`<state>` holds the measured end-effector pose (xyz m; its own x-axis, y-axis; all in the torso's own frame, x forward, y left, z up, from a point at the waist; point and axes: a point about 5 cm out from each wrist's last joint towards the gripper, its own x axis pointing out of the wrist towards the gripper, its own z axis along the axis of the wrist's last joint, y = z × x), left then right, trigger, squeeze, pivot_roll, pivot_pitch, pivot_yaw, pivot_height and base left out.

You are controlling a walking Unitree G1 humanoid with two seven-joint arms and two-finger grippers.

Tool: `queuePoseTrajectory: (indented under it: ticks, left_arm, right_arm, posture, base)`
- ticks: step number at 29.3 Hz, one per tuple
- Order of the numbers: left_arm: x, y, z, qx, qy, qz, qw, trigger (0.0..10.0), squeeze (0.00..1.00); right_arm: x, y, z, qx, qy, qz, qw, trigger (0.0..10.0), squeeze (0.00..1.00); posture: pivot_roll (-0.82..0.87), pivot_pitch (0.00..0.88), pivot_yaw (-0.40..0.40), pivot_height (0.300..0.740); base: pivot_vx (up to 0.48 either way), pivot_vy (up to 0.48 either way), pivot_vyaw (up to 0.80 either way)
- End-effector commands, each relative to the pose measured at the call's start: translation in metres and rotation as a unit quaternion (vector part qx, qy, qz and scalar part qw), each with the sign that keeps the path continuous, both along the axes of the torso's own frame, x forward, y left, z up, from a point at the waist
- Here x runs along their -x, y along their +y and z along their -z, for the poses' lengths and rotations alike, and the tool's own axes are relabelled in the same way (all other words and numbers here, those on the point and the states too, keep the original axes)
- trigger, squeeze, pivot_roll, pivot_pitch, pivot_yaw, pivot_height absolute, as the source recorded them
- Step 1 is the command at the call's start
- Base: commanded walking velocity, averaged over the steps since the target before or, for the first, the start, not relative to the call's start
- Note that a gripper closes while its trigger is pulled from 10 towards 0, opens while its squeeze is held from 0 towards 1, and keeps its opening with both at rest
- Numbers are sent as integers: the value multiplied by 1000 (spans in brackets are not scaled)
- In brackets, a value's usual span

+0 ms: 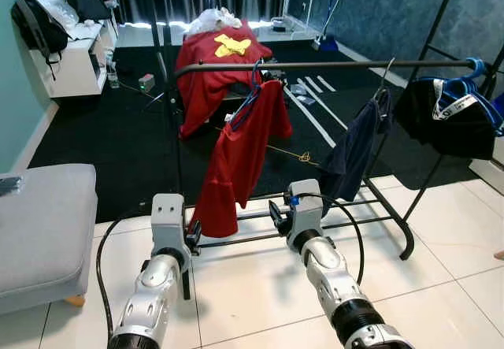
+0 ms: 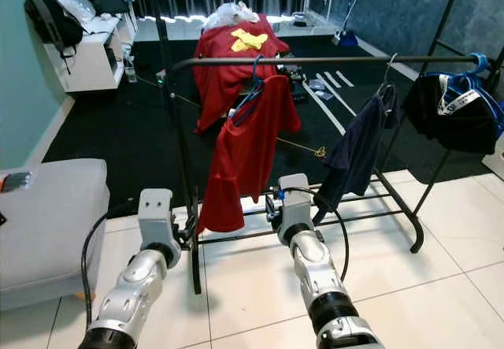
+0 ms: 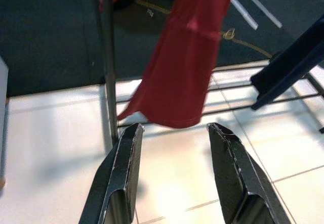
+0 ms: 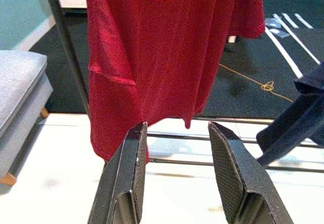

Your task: Hang hanger

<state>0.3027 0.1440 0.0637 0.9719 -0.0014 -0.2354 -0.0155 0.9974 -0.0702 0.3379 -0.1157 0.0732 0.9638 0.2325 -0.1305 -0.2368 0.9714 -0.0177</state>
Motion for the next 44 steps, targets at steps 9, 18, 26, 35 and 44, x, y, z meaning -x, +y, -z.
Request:
queuePoseTrajectory:
  ticks: [9, 18, 26, 35, 44]
  left_arm:
    - [5, 5, -1, -11, 7, -10, 1000, 10000, 0]
    - [3, 2, -2, -21, 10, -5, 1000, 10000, 0]
    - [3, 0, -3, -19, 9, -2, 1000, 10000, 0]
    - [3, -1, -4, -8, 13, -5, 1000, 10000, 0]
    - [3, -1, -3, -9, 17, -7, 1000, 10000, 0]
  right_arm:
    - [6, 5, 12, -6, 28, 4, 1000, 10000, 0]
    - [5, 3, 12, -1, 28, 6, 1000, 10000, 0]
    - [6, 2, 12, 0, 28, 7, 1000, 10000, 0]
    - [6, 0, 13, 7, 27, 7, 1000, 10000, 0]
    - [4, -1, 12, 22, 25, -3, 999, 10000, 0]
  posture:
    - [32, 22, -22, 740]
    - [19, 26, -21, 740]
    - [19, 28, -19, 740]
    - [19, 31, -17, 740]
    - [20, 32, -18, 740]
  base:
    - [0, 0, 0]
    - [0, -28, 0]
    - [0, -307, 0]
    - [0, -443, 0]
    - [0, -458, 0]
